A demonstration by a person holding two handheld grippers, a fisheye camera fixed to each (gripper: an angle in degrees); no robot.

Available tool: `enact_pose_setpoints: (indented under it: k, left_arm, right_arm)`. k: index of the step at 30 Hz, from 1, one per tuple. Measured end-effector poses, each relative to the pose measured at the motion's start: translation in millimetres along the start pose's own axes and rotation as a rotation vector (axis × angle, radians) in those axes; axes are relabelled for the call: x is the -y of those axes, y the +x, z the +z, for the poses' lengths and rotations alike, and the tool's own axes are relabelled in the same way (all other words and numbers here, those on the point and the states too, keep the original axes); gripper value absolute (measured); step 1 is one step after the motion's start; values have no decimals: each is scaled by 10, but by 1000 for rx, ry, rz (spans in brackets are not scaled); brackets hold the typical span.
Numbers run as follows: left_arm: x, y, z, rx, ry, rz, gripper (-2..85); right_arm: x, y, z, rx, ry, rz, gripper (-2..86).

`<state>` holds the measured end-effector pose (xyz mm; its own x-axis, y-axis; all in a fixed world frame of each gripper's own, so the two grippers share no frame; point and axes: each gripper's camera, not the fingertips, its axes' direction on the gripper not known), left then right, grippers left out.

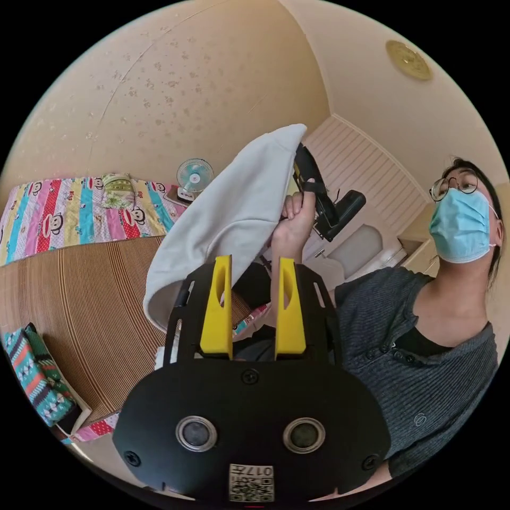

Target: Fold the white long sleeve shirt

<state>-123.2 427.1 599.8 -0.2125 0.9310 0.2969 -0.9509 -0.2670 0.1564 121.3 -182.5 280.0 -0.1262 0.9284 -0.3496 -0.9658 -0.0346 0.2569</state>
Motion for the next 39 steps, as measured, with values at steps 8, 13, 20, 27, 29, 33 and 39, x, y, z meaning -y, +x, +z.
enact_pose_setpoints:
  k: [8, 13, 20, 27, 29, 33, 39]
  left_arm:
    - [103, -353, 897, 185, -14, -83, 162]
    - [-160, -861, 1075, 401, 51, -203, 117]
    - [-441, -928, 687, 642, 145, 54, 15]
    - [-577, -1210, -769, 292, 538, 82, 2]
    - [-534, -1166, -905, 264, 589, 114, 1]
    - [-454, -911, -985, 318, 660, 177, 0]
    - [-420, -553, -1038, 402, 759, 200, 0]
  right_arm:
    - [-213, -492, 598, 63, -292, -7, 28]
    - [-208, -768, 850, 138, -374, -9, 27]
    - [36, -654, 866, 237, -307, 59, 26]
    - [262, -170, 779, 719, -188, 124, 17]
    - [262, -71, 671, 779, -145, 114, 16]
    - [-48, -50, 277, 652, -175, 13, 31]
    - [-1119, -737, 231, 827, -590, -57, 149]
